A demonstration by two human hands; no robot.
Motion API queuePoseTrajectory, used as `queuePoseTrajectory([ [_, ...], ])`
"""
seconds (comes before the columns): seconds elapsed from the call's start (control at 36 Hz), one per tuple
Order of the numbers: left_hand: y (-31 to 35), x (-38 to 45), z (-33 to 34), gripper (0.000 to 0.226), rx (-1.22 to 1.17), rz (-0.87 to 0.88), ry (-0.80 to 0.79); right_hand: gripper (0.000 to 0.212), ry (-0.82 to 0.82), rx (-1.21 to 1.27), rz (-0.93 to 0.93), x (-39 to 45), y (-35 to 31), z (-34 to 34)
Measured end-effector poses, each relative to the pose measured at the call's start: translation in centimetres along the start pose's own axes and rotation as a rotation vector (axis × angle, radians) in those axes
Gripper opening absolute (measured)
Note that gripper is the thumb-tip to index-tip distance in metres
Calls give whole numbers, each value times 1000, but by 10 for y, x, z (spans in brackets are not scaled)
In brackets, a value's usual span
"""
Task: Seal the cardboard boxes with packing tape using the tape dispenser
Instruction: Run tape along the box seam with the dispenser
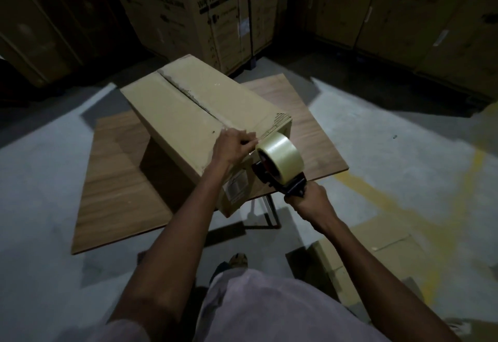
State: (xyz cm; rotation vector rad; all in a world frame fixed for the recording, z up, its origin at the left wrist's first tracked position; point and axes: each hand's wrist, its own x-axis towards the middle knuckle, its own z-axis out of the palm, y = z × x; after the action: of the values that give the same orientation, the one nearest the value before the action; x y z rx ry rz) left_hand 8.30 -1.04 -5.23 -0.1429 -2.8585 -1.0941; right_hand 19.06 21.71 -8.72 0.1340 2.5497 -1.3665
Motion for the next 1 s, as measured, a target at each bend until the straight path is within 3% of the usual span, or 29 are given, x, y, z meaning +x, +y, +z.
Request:
queuePoseTrajectory([
  [0.14,-4,-2,1,42,-7,-20,9,33,-8,36,-11,-4,-2,-4],
  [0.25,-4,-3,2,47,40,-22,20,39,-6,13,-10,-7,2,-13],
  [0.44,2,-7,2,37,50,-15,95,39,-5,32,4,-15,-6,-25],
  [0.64,7,-10,0,28,115,0,120,17,-52,1,35,-20,-21,-33],
  [0.83,6,-7,-1,29,169,-24,75,20,-88,-12,61,-26,-40,-45],
  [1.0,7,-10,-1,32,108,-13,128,24,-71,-169,63,-32,-23,-46],
])
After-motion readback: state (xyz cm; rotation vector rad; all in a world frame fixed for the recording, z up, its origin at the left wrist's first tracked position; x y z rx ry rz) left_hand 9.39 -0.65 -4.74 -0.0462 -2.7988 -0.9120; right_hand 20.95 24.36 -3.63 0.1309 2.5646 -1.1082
